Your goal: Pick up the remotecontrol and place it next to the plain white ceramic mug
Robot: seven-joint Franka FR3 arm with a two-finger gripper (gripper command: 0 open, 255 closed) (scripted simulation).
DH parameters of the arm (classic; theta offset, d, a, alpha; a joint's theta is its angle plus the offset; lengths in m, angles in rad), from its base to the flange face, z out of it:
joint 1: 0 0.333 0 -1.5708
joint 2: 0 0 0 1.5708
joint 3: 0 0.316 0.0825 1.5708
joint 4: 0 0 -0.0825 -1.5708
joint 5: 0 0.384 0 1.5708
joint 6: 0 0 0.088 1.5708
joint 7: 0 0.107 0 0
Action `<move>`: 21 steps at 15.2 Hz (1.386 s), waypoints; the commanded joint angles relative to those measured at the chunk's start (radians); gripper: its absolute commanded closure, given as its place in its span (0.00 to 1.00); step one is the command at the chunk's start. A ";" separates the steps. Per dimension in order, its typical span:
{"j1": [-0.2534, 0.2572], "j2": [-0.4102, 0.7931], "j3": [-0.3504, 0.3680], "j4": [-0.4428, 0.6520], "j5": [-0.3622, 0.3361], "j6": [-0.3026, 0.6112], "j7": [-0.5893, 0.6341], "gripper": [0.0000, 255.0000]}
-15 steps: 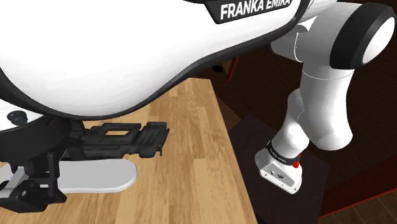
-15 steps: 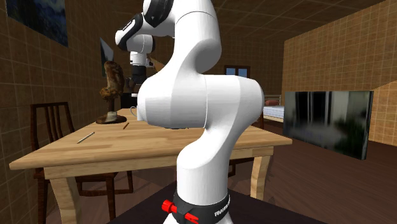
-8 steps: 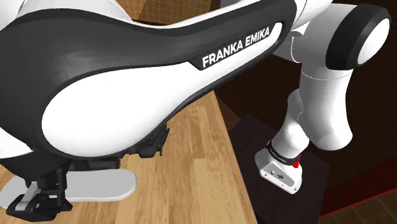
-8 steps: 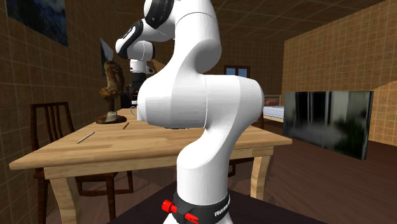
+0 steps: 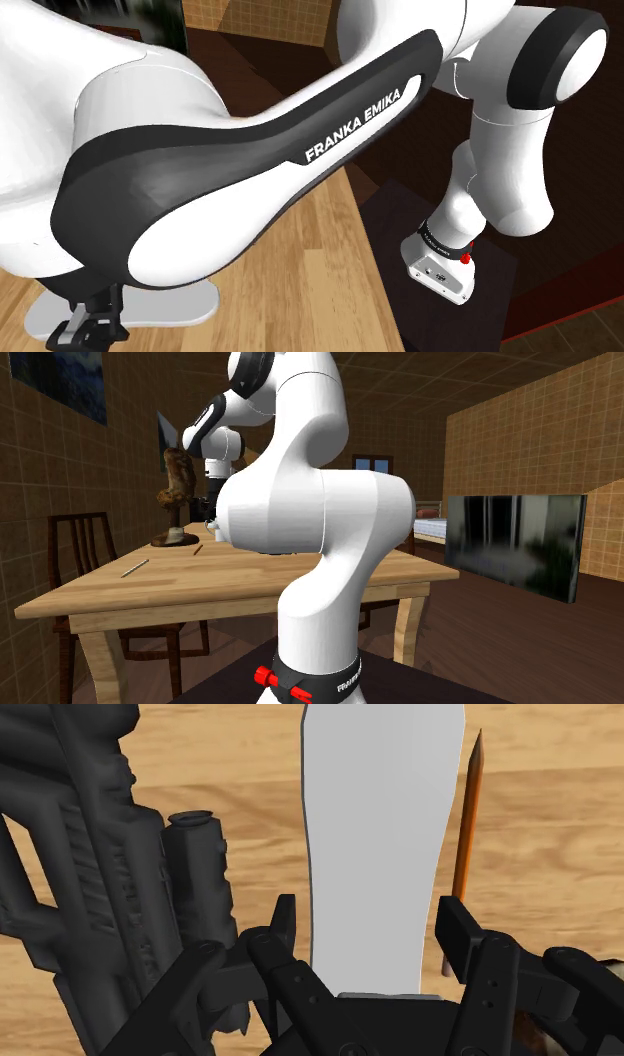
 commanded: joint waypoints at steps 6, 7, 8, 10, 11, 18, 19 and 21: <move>-0.001 0.027 -0.010 -0.055 -0.016 0.080 0.009 1.00; -0.001 0.032 -0.011 -0.062 -0.019 0.091 0.010 1.00; 0.000 0.036 -0.013 -0.069 -0.021 0.102 0.012 1.00; 0.001 0.046 -0.016 -0.082 -0.027 0.124 0.015 1.00; 0.001 0.051 -0.018 -0.087 -0.030 0.134 0.017 1.00; 0.003 0.062 -0.022 -0.098 -0.036 0.155 0.020 1.00; 0.003 0.062 -0.022 -0.098 -0.036 0.155 0.020 1.00; 0.003 0.062 -0.022 -0.098 -0.036 0.155 0.020 1.00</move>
